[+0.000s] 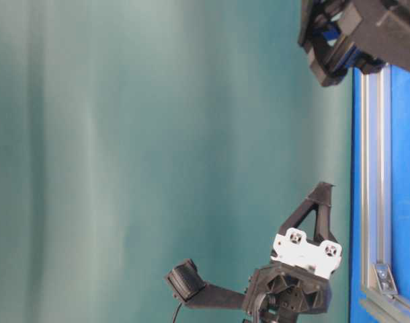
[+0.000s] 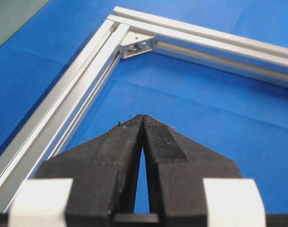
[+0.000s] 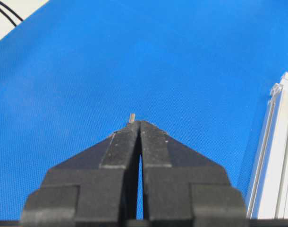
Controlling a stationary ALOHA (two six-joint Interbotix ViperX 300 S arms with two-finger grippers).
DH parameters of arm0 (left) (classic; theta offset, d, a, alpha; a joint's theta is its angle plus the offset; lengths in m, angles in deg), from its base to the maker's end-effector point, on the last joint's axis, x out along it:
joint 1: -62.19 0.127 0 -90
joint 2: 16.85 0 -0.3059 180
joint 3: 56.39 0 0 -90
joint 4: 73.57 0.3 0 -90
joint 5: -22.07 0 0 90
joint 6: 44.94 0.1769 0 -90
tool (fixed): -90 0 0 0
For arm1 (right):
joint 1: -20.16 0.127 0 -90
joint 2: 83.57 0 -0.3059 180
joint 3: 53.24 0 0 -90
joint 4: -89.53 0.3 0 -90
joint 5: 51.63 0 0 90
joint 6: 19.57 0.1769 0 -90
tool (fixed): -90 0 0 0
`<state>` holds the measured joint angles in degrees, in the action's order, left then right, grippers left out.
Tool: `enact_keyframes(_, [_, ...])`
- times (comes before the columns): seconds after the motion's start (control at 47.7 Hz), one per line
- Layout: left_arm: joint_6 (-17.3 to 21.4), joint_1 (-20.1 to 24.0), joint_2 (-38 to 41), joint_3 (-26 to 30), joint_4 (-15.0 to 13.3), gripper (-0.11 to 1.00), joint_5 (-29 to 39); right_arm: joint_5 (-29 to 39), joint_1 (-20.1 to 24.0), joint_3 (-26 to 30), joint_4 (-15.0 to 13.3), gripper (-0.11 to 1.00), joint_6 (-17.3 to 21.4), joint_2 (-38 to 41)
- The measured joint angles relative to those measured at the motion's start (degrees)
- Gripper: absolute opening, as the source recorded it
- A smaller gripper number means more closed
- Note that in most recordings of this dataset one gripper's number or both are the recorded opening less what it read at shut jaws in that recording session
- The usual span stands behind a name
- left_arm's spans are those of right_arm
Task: Insert the wire through the string loop located on the right side.
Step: 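Open the right gripper and lower it over the black USB cable plug end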
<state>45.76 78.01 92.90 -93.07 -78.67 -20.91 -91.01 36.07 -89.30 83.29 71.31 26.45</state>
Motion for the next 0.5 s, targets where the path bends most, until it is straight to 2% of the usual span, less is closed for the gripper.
enact_keyframes(0.084, [0.00, 0.09, 0.00, 0.00, 0.00, 0.00, 0.00, 0.00, -0.09, 0.00, 0.00, -0.02, 0.09, 0.09])
enact_keyframes(0.168, [0.00, 0.00, 0.00, 0.00, 0.00, 0.00, 0.00, 0.00, -0.09, 0.00, 0.09, 0.10, 0.44, 0.00])
enact_keyframes(0.251, [0.00, 0.00, 0.00, 0.00, 0.00, 0.00, 0.00, 0.00, -0.09, 0.00, 0.26, 0.29, 1.41, 0.00])
enact_keyframes(0.44, [0.00, 0.00, 0.00, 0.00, 0.00, 0.00, -0.09, 0.62, -0.09, 0.09, 0.62, 0.86, 2.99, 0.00])
enact_keyframes(0.482, [0.00, 0.00, 0.00, 0.00, 0.00, 0.00, 0.00, 0.97, -0.09, 0.18, 0.79, 0.90, 2.99, 0.09])
enact_keyframes(0.503, [0.00, 0.00, 0.00, 0.00, 0.00, 0.00, 0.00, 0.97, -0.09, 0.18, 0.88, 0.89, 2.99, 0.00])
